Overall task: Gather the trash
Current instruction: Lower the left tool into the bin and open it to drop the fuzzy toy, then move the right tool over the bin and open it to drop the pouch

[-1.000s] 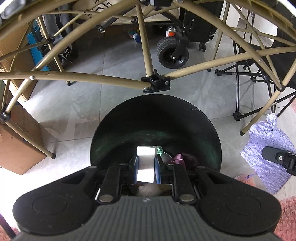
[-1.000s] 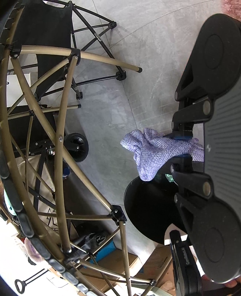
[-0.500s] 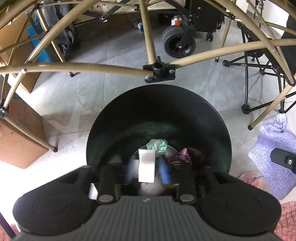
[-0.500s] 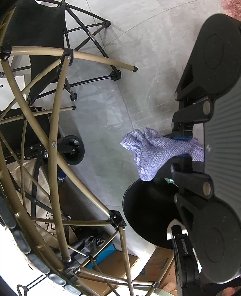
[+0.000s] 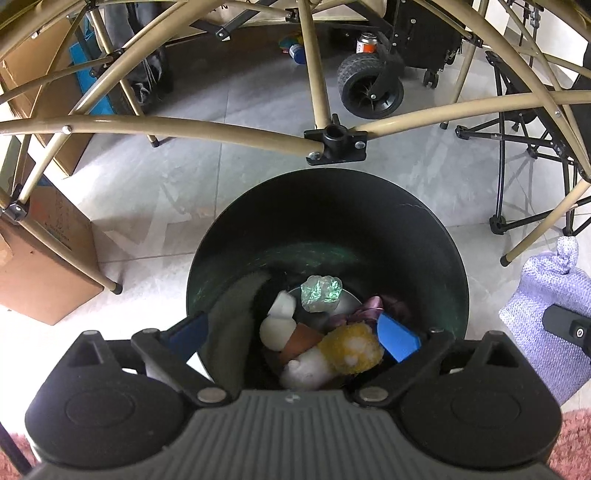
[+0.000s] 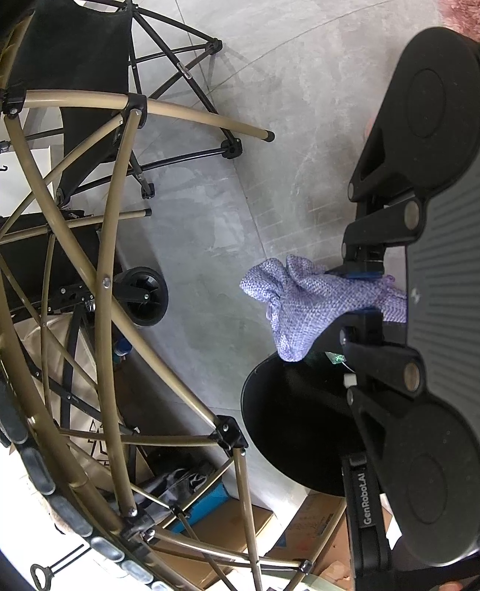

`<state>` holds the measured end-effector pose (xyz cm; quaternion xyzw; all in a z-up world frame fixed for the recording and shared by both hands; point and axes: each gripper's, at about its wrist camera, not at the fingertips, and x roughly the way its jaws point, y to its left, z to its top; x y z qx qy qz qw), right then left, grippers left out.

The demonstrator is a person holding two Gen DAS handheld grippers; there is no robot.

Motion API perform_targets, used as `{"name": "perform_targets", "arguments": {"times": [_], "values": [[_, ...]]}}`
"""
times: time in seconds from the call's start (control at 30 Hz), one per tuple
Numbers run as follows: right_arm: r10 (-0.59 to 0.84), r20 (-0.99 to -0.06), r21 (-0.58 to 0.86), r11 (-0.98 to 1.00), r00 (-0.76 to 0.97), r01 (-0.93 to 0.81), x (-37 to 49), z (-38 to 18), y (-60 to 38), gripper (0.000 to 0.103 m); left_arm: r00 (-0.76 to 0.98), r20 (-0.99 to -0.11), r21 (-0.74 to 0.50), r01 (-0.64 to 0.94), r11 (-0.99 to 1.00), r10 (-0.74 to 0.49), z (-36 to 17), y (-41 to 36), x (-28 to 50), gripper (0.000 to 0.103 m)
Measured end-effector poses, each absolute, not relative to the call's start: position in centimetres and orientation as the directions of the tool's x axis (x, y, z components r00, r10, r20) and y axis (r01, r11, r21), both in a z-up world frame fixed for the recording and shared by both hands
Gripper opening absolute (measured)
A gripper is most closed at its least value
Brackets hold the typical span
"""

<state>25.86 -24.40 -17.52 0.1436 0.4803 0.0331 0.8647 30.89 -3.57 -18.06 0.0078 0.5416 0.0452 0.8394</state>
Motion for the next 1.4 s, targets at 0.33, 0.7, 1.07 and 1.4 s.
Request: {"name": "perform_targets", "arguments": {"times": [0.33, 0.7, 1.07, 1.4], "values": [[0.197, -0.803, 0.280, 0.958, 0.563, 0.063, 25.8, -16.7, -23.7, 0.013, 0.421, -0.903, 0.061, -0.073, 0.995, 0.086, -17.6, -2.9, 30.4, 0.100], [0.214, -0.765, 0.249, 0.968, 0.607, -0.028, 25.8, -14.7, -20.4, 0.013, 0.445, -0.889, 0.056, -0.120, 0.991, 0.104, -16.3, -0.1, 29.2, 0.100], [0.248, -0.771, 0.213, 0.968, 0.587, -0.129, 26.6, -14.2, -14.9, 0.013, 0.457, -0.880, 0.041, -0.202, 0.979, 0.131, -15.4, 4.6, 27.5, 0.101], [0.251, -0.790, 0.181, 0.967, 0.559, -0.178, 27.3, -14.8, -11.0, 0.013, 0.454, -0.879, 0.025, -0.262, 0.965, 0.146, -15.3, 8.1, 26.3, 0.101]]}}
